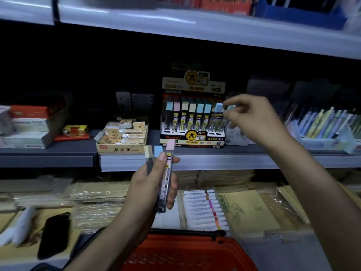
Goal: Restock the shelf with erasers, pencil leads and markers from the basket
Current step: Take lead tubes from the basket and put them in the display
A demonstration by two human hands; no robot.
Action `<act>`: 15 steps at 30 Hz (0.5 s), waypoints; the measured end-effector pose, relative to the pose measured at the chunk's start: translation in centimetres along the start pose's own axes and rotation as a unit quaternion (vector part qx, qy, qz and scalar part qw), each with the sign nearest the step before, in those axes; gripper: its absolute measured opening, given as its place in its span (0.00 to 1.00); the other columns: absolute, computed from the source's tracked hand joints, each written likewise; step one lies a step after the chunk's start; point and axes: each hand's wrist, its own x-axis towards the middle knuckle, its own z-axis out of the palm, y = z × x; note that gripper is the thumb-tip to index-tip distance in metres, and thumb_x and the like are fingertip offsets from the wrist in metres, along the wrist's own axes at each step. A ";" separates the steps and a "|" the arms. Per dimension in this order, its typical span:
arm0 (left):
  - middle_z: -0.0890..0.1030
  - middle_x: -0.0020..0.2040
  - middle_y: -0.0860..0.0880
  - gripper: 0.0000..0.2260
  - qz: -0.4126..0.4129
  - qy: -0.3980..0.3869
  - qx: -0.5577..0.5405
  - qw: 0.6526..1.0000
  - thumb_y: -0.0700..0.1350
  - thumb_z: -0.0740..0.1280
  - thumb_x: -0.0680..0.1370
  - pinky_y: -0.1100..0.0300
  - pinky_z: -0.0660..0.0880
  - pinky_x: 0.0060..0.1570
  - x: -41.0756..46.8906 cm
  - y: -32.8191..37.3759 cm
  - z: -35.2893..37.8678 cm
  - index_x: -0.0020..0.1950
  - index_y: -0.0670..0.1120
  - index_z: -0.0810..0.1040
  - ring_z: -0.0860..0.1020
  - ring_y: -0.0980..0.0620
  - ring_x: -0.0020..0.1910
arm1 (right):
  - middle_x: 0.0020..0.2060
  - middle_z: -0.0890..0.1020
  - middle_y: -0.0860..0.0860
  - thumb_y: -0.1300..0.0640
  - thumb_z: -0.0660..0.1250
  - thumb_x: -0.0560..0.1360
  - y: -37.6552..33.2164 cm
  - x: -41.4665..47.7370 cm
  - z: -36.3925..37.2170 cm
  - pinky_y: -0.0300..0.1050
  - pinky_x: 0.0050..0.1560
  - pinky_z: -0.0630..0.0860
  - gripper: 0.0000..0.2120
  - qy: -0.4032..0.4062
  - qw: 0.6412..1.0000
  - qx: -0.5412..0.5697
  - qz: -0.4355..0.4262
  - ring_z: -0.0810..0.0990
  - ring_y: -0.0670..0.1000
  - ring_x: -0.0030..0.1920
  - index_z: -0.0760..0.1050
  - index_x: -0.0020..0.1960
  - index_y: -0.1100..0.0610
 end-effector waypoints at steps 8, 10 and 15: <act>0.74 0.29 0.42 0.21 0.033 0.001 0.050 0.998 0.57 0.64 0.82 0.62 0.61 0.24 -0.9 1.2 -0.5 0.46 0.37 0.73 0.65 0.50 0.19 | 0.34 0.82 0.52 0.57 0.75 0.75 -5.0 -5.0 5.9 0.37 0.30 0.72 0.11 -0.288 0.934 0.199 0.073 0.78 0.44 0.31 0.84 0.51 0.63; 0.76 0.28 0.43 0.21 0.039 0.012 0.053 0.998 0.56 0.63 0.83 0.63 0.64 0.23 -1.1 1.3 -1.0 0.49 0.36 0.74 0.67 0.49 0.19 | 0.35 0.83 0.54 0.60 0.74 0.76 -5.4 -4.9 6.0 0.38 0.29 0.76 0.08 -0.275 0.930 0.230 0.080 0.82 0.47 0.32 0.82 0.51 0.64; 0.77 0.33 0.42 0.15 0.029 0.066 0.045 0.996 0.54 0.63 0.84 0.63 0.63 0.22 -0.6 1.6 -2.9 0.54 0.43 0.80 0.67 0.50 0.20 | 0.40 0.85 0.59 0.62 0.69 0.80 -6.0 -3.6 5.1 0.40 0.39 0.83 0.08 -0.173 0.934 0.306 0.058 0.87 0.55 0.38 0.78 0.54 0.67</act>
